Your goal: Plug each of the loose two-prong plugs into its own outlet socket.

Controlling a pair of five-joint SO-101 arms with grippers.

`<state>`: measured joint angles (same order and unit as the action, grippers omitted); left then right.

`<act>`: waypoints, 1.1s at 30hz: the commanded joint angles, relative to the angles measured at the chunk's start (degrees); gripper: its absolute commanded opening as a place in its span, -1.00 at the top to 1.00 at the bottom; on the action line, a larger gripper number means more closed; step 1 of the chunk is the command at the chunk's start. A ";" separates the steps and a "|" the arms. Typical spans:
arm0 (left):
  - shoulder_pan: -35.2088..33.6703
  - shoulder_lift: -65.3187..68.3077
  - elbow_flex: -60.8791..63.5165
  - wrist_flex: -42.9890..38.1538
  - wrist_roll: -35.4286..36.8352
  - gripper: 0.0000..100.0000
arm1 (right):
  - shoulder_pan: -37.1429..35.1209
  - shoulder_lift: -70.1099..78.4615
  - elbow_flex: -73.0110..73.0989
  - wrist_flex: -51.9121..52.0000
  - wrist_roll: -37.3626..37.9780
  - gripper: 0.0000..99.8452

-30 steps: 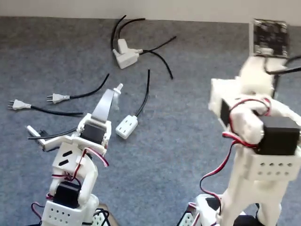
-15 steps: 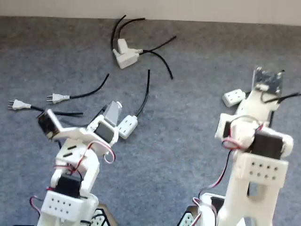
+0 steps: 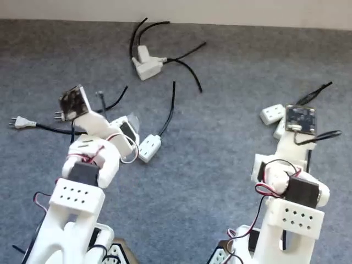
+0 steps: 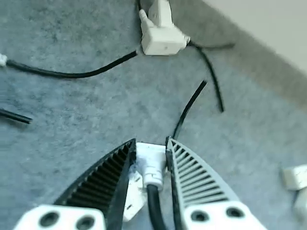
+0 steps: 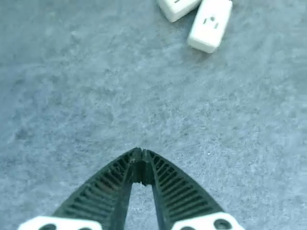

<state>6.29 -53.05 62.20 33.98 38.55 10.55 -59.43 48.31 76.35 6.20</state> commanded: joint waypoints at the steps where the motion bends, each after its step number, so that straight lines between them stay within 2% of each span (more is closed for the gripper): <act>1: -0.31 1.54 -15.96 19.25 -19.69 0.99 | 2.33 -0.92 3.12 -3.30 0.44 0.99; 5: 1.71 9.45 -32.13 31.91 -23.91 0.99 | 2.59 -0.92 9.54 -8.22 0.44 0.99; 11: 9.63 32.13 -53.32 50.90 -35.60 0.99 | 2.68 -1.01 15.25 -11.74 0.35 0.99; 17: 11.74 50.59 -69.14 60.84 -42.73 0.99 | 2.68 -1.01 16.84 -13.23 0.62 0.99; 21: 11.12 59.65 -75.56 64.18 -48.00 0.99 | 2.86 -1.27 21.58 -17.36 0.62 0.99; 24: 9.45 64.13 -77.93 63.38 -48.88 0.99 | 5.41 -1.27 24.92 -21.41 0.62 0.99; 28: 8.31 65.89 -77.32 62.24 -49.05 0.99 | 8.75 -1.27 28.26 -24.84 0.44 0.99; 33: 6.29 65.71 -71.34 58.46 -48.88 0.99 | 8.92 -1.27 29.58 -25.01 0.35 0.99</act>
<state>14.90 13.23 -11.82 96.04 -10.07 18.55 -59.60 78.29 52.70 6.29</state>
